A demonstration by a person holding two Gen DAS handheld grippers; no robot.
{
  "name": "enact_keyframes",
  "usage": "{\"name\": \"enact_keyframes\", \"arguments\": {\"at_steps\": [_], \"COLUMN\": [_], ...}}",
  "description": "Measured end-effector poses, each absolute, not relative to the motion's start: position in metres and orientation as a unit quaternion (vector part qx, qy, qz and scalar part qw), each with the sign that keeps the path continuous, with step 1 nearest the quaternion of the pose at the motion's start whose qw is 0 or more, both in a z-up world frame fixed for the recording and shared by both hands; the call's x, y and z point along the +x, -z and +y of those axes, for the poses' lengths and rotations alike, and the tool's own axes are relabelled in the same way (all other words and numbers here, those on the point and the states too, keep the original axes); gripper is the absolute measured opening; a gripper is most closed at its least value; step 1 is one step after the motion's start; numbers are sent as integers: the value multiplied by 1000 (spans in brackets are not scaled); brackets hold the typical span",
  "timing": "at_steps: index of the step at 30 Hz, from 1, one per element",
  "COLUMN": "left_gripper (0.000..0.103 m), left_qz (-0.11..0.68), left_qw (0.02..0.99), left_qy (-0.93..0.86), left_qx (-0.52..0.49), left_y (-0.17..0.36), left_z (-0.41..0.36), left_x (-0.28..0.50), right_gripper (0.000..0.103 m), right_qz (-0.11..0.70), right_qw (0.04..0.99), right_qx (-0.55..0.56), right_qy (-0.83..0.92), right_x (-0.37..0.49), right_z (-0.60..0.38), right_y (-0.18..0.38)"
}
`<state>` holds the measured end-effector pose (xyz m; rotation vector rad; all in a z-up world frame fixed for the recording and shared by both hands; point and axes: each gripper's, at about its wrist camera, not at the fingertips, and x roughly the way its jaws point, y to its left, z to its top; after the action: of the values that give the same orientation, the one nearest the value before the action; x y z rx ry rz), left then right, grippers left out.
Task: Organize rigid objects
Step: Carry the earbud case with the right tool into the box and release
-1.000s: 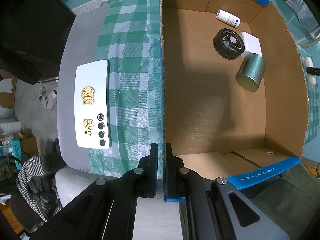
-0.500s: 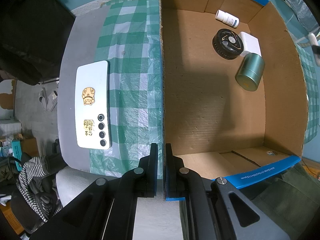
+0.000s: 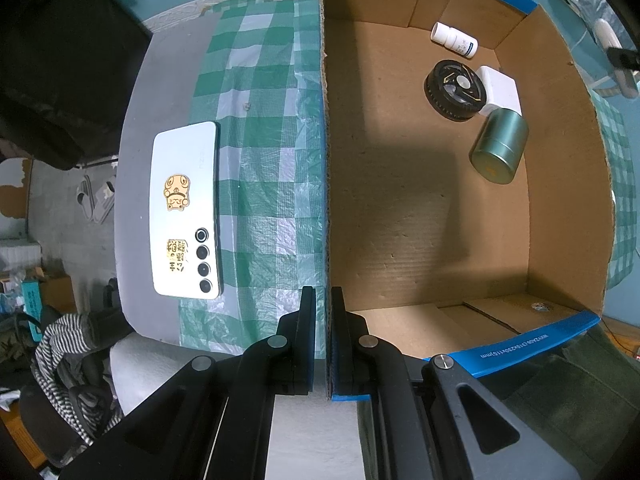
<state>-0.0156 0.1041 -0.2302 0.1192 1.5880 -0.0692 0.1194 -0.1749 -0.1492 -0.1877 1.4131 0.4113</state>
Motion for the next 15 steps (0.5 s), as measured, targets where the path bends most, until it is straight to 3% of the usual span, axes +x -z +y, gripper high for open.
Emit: {"name": "enact_keyframes", "arguments": {"at_steps": [15], "left_gripper": [6], "left_qz": [712], "left_qw": [700], "left_qy": [30], "left_qx": [51], "left_y": [230], "left_z": [106], "left_x": [-14], "right_gripper": [37], "right_qz": [642], "right_qw": [721], "right_qx": [-137], "right_qy": [-222], "right_x": [133], "right_z": [-113], "right_y": [161]}}
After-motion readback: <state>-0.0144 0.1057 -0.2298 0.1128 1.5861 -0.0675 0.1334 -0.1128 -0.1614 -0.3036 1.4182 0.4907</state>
